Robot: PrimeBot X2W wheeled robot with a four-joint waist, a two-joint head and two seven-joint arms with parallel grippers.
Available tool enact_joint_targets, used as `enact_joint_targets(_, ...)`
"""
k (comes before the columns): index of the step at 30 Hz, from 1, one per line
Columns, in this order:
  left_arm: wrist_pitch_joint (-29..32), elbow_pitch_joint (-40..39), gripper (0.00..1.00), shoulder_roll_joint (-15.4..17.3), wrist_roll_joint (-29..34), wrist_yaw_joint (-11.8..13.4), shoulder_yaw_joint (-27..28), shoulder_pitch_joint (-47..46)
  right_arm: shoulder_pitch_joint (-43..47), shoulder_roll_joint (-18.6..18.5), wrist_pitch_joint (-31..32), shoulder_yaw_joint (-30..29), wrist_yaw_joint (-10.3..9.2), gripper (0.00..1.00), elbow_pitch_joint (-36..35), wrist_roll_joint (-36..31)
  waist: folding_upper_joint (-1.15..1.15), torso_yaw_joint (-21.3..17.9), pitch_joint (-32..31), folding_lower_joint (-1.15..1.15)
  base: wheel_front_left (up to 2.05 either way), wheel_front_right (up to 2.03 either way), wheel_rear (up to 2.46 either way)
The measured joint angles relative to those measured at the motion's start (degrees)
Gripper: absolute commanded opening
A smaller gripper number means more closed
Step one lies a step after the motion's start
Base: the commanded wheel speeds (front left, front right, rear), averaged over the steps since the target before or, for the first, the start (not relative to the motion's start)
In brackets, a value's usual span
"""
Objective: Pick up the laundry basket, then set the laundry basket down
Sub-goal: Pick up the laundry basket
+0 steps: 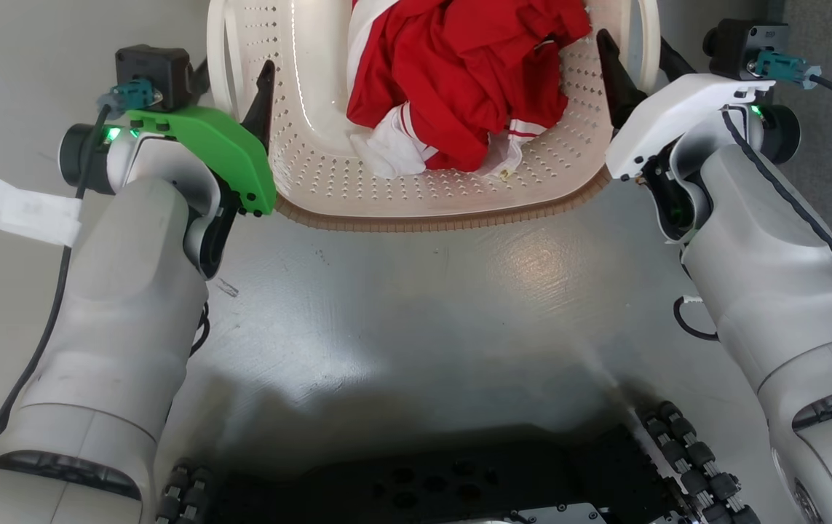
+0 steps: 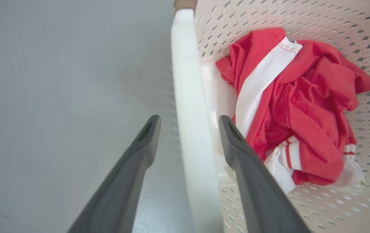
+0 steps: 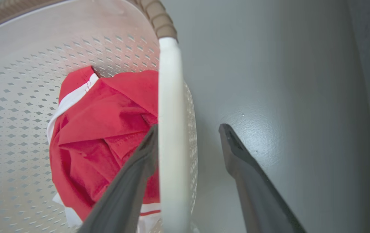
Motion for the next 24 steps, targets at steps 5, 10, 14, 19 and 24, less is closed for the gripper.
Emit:
enact_joint_targets(5,0.0,1.2,0.0,-0.1,-1.1,-0.1,-1.4,-0.5,-0.9,0.4,-0.4,0.6,0.75,0.0,1.4,0.6,0.0,-0.1,-0.1,0.0,0.0,0.0,0.0)
enact_joint_targets(10,-0.4,1.9,0.0,-0.4,-3.0,0.2,-2.7,-1.6,-1.2,0.8,-1.0,0.9,0.86,0.0,2.9,1.2,0.0,-0.2,-0.5,0.0,0.0,0.0,0.0)
enact_joint_targets(14,-0.8,2.9,0.0,-0.4,-3.8,0.2,-4.2,-1.6,-1.1,0.8,-1.1,1.0,0.93,0.0,4.1,1.6,0.0,-0.1,-1.3,0.0,0.0,0.0,0.0)
enact_joint_targets(19,-1.8,4.0,0.0,-0.4,-4.9,0.2,-6.3,-1.3,-0.6,0.8,-1.5,1.8,1.9,0.0,4.7,4.2,0.0,-0.1,-3.5,0.0,0.0,0.0,0.0)
enact_joint_targets(24,-1.9,5.7,0.0,-0.4,-7.2,0.2,-7.3,1.0,1.2,0.9,-1.5,4.8,2.4,0.0,6.1,4.8,0.0,-0.1,-6.3,0.0,0.0,0.0,0.0)
